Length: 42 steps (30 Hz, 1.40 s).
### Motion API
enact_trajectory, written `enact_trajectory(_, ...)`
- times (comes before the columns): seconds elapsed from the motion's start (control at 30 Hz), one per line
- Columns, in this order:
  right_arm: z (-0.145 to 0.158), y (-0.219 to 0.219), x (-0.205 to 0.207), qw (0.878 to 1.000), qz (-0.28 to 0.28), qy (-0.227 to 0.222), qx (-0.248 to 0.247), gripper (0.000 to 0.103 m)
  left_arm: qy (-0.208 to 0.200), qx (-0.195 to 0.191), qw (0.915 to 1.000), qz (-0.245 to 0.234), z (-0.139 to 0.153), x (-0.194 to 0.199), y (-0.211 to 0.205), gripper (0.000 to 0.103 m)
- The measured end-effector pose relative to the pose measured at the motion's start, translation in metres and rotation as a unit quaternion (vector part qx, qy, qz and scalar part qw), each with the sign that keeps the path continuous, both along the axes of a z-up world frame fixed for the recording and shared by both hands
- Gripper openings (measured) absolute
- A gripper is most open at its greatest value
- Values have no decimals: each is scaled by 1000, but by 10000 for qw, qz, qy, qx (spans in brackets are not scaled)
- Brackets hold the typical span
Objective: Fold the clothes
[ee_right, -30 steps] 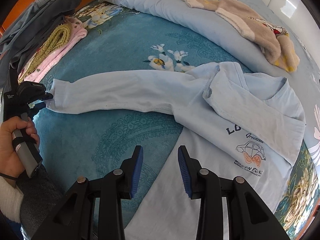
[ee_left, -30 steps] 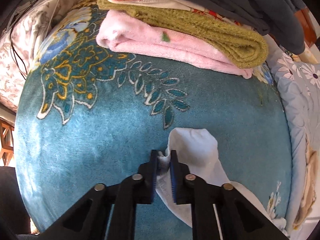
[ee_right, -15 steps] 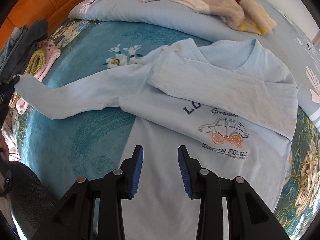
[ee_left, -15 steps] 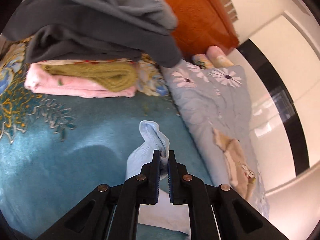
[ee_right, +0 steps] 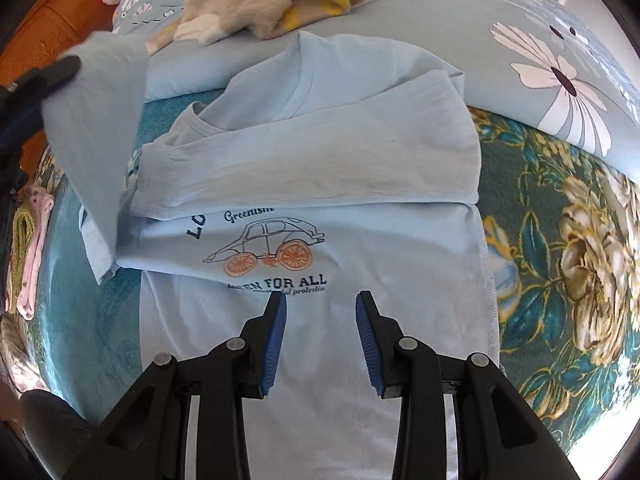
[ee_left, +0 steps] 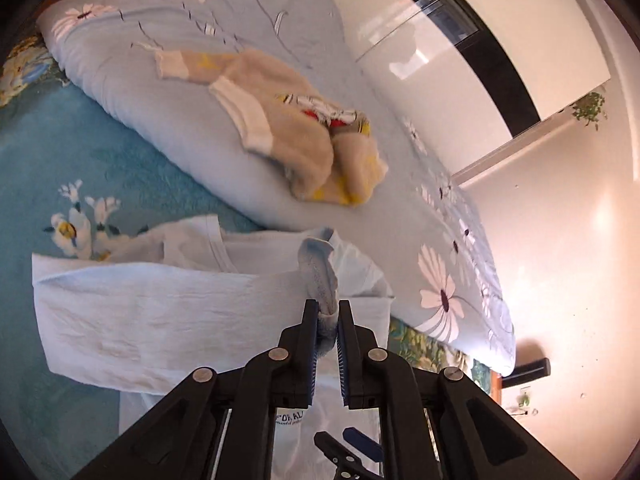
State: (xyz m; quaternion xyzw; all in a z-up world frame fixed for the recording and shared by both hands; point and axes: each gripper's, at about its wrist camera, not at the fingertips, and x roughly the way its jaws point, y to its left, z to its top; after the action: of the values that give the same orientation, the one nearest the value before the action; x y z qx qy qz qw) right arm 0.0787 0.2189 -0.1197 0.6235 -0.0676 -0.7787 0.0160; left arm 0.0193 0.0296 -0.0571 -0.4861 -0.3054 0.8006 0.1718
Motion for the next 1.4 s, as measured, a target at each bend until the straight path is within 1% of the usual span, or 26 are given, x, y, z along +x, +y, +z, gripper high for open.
enact_trajectory(0.03,-1,4,2,10000,-36,-19,3,37,-89,15,9999,-53,-5,7,4,20)
enact_trajectory(0.07,-3,8,3,10000,-79,-40,8,37,-143,65,9998,-99,-8,13,5,30)
enact_trajectory(0.1,-5,11,4,9999,-130,-61,7,37,-171,144,9997,-126,-8,17,2,37)
enact_trajectory(0.13,-7,14,3,9998,-183,-79,-12,37,-195,215,9995,-130,-8,21,-3,50)
enact_trajectory(0.17,-8,17,3,9997,-235,-95,-49,37,-192,274,9994,-117,-7,25,-12,54)
enact_trajectory(0.2,-9,19,2,9995,-284,-98,-117,37,-157,285,9995,-11,-8,32,-25,55)
enact_trajectory(0.27,-7,20,0,9988,-336,-26,-346,37,-119,197,9991,348,-16,43,-57,61)
enact_trajectory(0.3,-7,20,-2,9984,-334,16,-446,37,-169,84,9979,615,-23,50,-74,61)
enact_trajectory(0.37,-7,17,-8,9978,-298,72,-588,37,-476,-232,9930,1054,-45,62,-103,61)
enact_trajectory(0.4,-8,14,-12,9975,-280,98,-637,37,-674,-428,9895,1206,-57,67,-115,61)
enact_trajectory(0.47,-11,12,-24,9966,-301,165,-752,37,-896,-690,9847,1329,-76,79,-129,61)
enact_trajectory(0.53,-14,13,-37,9948,-374,251,-912,37,-1100,-934,9811,1286,-93,89,-133,61)
enact_trajectory(0.63,-22,19,-62,9909,-560,279,-1189,37,-1304,-819,9814,1146,-105,91,-132,61)
enact_trajectory(0.73,-34,25,-87,9853,-691,223,-1549,37,-1136,-909,9841,1018,-101,89,-127,61)
enact_trajectory(0.8,-44,28,-96,9823,-797,77,-1691,37,-1147,-1024,9835,953,-101,89,-125,61)
enact_trajectory(0.87,-53,25,-100,9785,-884,-105,-1858,37,-1225,-959,9833,946,-104,89,-126,61)
enact_trajectory(0.93,-55,16,-97,9768,-707,-131,-2019,36,-1261,-774,9836,1030,-106,88,-130,61)
enact_trajectory(1.0,-55,8,-92,9774,-591,-138,-2024,35,-1301,-588,9833,1131,-110,88,-135,61)
enact_trajectory(1.03,-56,4,-89,9769,-585,-150,-2049,29,-1336,-515,9827,1172,-111,88,-136,61)
enact_trajectory(1.1,-57,-1,-87,9725,-602,-194,-2242,23,-1417,-386,9813,1247,-115,89,-140,61)
enact_trajectory(1.13,-56,-5,-87,9713,-589,-198,-2297,17,-1436,-321,9808,1282,-117,89,-142,61)
enact_trajectory(1.17,-53,-10,-87,9728,-550,-161,-2245,9,-1444,-258,9804,1318,-117,90,-143,61)
enact_trajectory(1.23,-42,-20,-90,9771,-445,-18,-2082,6,-1440,-174,9795,1398,-117,91,-147,61)
enact_trajectory(1.27,-33,-25,-94,9765,-383,97,-2117,5,-1435,-151,9792,1425,-117,91,-148,61)
enact_trajectory(1.4,18,-47,-111,9640,68,639,-2581,5,-1445,-55,9788,1452,-117,91,-149,61)
